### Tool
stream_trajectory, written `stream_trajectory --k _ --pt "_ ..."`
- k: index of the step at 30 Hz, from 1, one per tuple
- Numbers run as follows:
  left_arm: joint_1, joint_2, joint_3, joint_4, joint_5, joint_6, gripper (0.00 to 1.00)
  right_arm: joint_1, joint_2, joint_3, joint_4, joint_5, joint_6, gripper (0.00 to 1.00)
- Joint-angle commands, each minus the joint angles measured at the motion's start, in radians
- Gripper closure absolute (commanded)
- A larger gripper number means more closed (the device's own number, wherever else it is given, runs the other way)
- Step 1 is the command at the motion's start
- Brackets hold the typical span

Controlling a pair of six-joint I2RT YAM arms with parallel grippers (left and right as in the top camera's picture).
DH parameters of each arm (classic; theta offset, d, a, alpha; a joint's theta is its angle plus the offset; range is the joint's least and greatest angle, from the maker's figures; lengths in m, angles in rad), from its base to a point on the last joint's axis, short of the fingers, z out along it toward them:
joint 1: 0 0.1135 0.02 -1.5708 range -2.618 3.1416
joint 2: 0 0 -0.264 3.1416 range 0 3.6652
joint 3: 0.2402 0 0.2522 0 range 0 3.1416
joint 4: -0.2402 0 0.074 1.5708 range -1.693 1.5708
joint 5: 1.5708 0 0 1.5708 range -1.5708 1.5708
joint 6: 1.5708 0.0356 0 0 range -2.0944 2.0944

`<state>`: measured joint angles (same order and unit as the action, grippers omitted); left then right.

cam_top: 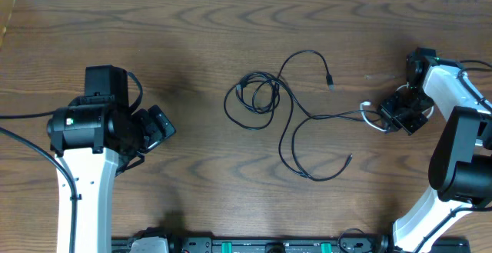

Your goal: Untangle cables

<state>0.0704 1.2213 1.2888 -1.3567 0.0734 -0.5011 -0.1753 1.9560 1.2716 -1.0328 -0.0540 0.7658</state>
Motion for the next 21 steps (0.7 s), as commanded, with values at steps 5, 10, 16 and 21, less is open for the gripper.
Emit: stream_trajectory --k 5,10,16,21 --pt "0.003 0.000 0.000 -0.003 -0.002 -0.008 0.01 -0.014 -0.004 0.141 -0.128 -0.004 -0.021 0.99" --pt "0.003 0.000 0.000 -0.003 -0.002 -0.008 0.01 -0.031 -0.004 0.403 -0.312 -0.004 -0.124 0.99" --pt "0.003 0.000 0.000 -0.003 -0.002 -0.008 0.01 -0.031 -0.004 0.752 -0.503 -0.005 -0.226 0.99" --pt "0.003 0.000 0.000 -0.002 -0.002 -0.008 0.01 -0.029 -0.004 1.018 -0.615 -0.005 -0.259 0.99"
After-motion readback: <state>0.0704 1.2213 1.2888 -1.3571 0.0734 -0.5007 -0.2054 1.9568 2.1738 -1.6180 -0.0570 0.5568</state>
